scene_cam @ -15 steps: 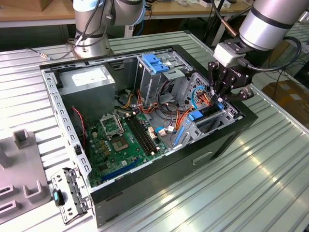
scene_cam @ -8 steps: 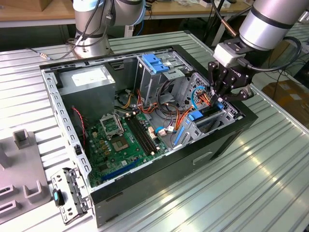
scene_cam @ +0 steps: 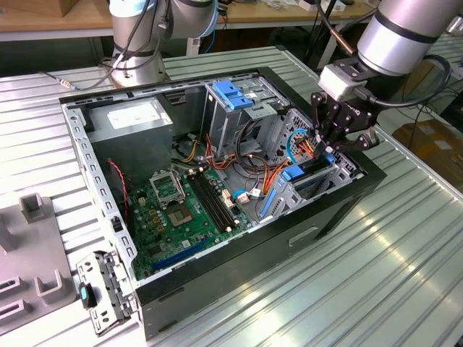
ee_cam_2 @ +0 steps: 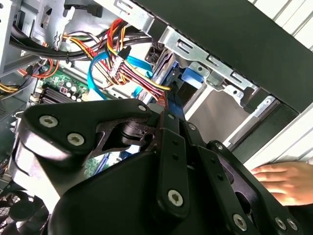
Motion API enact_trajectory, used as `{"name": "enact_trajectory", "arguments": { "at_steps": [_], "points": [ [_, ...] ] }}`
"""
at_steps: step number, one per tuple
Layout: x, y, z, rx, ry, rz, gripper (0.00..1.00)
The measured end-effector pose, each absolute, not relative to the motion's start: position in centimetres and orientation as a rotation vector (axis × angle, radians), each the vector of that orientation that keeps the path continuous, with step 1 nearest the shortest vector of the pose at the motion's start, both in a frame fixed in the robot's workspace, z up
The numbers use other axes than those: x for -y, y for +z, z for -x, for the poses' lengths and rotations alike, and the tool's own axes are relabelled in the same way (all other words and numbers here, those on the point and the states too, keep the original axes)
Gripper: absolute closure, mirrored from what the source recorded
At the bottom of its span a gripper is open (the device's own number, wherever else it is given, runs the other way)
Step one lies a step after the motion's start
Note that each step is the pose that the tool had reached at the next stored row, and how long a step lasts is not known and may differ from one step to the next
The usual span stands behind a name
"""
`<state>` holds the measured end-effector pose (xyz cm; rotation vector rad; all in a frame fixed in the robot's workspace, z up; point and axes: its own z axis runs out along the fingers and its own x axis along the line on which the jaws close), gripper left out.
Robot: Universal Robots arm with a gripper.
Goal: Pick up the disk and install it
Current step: 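Insert the second disk wire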
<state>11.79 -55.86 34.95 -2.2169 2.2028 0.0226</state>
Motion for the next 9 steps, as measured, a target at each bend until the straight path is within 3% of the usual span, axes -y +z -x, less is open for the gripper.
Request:
{"name": "enact_trajectory", "arguments": {
  "at_steps": [9],
  "points": [
    [55.9,36.1,-9.6,-2.203,0.023,2.217,0.89]
  ]
}}
